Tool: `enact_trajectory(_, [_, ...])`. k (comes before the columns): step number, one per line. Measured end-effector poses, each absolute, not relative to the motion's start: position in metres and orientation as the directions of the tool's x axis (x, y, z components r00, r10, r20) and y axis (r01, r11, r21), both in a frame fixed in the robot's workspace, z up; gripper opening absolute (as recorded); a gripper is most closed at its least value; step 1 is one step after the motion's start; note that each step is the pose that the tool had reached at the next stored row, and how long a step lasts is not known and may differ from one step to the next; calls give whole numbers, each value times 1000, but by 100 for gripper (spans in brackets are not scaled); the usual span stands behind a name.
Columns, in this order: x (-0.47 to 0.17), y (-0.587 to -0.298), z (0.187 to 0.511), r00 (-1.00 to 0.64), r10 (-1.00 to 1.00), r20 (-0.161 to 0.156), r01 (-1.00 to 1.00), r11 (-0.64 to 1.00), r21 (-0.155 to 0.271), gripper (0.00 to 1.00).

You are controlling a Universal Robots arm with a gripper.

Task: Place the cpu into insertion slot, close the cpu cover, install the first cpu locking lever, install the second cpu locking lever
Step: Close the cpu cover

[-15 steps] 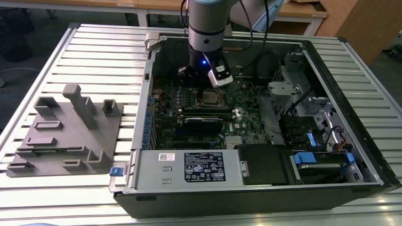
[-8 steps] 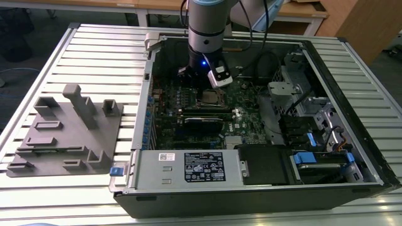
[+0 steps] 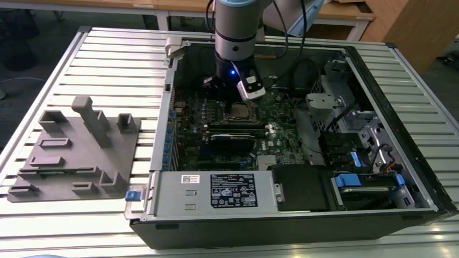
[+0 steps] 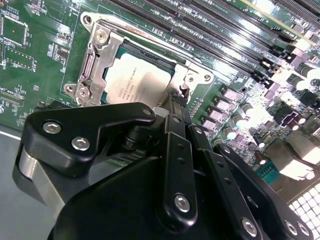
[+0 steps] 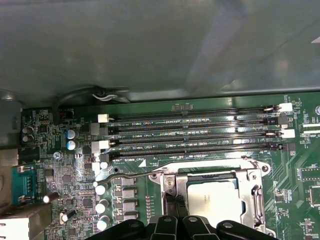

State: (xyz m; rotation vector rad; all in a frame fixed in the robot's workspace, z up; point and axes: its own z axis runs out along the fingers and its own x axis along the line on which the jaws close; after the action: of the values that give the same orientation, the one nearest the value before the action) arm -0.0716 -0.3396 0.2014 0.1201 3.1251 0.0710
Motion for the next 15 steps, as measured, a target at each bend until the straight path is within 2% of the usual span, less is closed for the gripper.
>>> enact_trajectory(15, [-72, -340, 200, -997, 77, -12, 76, 996, 46, 11])
